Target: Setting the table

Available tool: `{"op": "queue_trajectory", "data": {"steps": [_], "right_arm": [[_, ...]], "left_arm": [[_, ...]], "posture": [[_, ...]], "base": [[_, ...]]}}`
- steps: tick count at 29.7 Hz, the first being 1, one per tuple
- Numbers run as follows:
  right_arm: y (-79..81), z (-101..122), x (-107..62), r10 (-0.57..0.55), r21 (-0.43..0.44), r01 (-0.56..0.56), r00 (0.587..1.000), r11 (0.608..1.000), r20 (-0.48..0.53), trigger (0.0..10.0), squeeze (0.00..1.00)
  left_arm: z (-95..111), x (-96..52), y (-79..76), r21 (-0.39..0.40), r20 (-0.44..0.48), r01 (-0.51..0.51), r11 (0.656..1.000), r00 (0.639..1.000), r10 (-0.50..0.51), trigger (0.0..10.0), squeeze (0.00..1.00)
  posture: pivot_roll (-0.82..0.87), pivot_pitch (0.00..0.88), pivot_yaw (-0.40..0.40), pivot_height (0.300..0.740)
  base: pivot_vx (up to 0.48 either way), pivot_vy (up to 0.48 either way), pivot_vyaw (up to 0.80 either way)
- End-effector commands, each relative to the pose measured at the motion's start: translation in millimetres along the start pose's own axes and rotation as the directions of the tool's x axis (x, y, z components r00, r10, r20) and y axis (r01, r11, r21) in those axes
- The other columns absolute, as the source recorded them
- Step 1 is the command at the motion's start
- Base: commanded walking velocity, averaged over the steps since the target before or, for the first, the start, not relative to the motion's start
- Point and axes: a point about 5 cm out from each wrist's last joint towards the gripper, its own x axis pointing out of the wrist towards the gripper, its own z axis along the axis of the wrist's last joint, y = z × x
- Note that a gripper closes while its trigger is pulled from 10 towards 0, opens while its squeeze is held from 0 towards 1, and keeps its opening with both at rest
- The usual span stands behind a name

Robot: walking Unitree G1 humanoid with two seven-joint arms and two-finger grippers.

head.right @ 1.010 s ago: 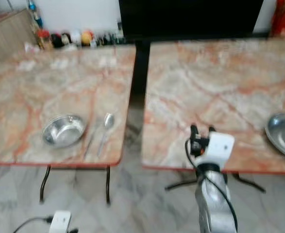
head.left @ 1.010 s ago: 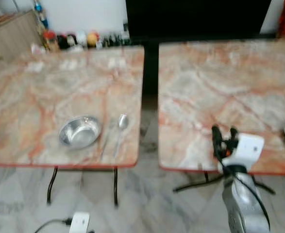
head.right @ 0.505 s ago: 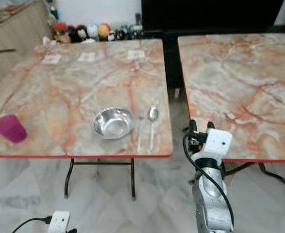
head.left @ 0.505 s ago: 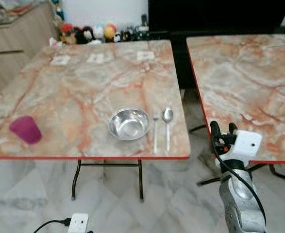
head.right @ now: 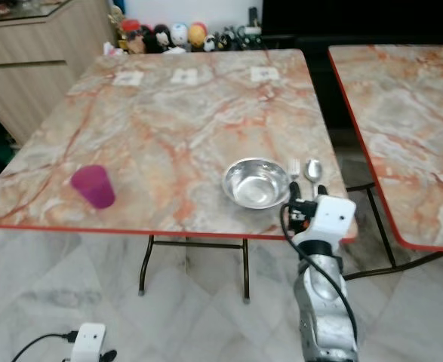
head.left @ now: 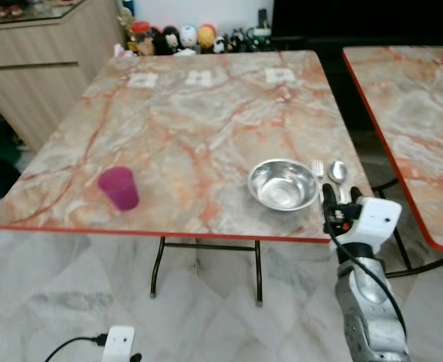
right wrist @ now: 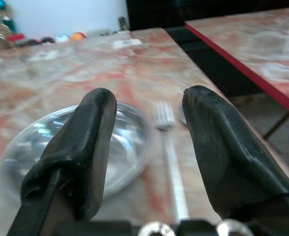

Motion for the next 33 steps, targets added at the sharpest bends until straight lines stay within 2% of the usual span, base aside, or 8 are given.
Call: {"op": "queue_trajectory", "data": {"steps": [1,13,18,33], "right_arm": [[-0.3,0.4,0.0,0.001,-0.004,-0.001,1.000,1.000,0.003,10.0,0.00],[-0.9,1.5,1.8,-0.005,0.005,0.005,1.000,1.000,0.009,10.0,0.00],[-3.5,2.5,3.6,-0.035,0.040,0.034,0.999,0.999,0.009,10.0,0.00],[-3.0,1.1,4.0,-0.026,0.037,0.025,1.000,0.999,0.004,10.0,0.00]], "left_arm": [[-3.5,-0.9,0.3,-0.011,-0.011,-0.001,1.000,1.000,0.001,10.0,0.00],[-4.0,-1.0,0.3,-0.010,-0.013,0.002,1.000,1.000,-0.002,10.0,0.00],[-4.1,-1.0,0.7,-0.007,-0.016,0.002,1.000,1.000,-0.002,10.0,0.00],[-3.9,-1.0,0.4,-0.008,-0.013,-0.001,1.000,1.000,0.001,10.0,0.00]], "posture": [[-0.12,0.087,0.048,0.740],[-0.12,0.090,0.048,0.740],[-0.12,0.090,0.051,0.740],[-0.11,0.090,0.048,0.740]], "base": [[0.000,0.000,0.00],[0.000,0.000,0.00],[0.259,0.000,0.00],[0.300,0.000,0.00]]}}
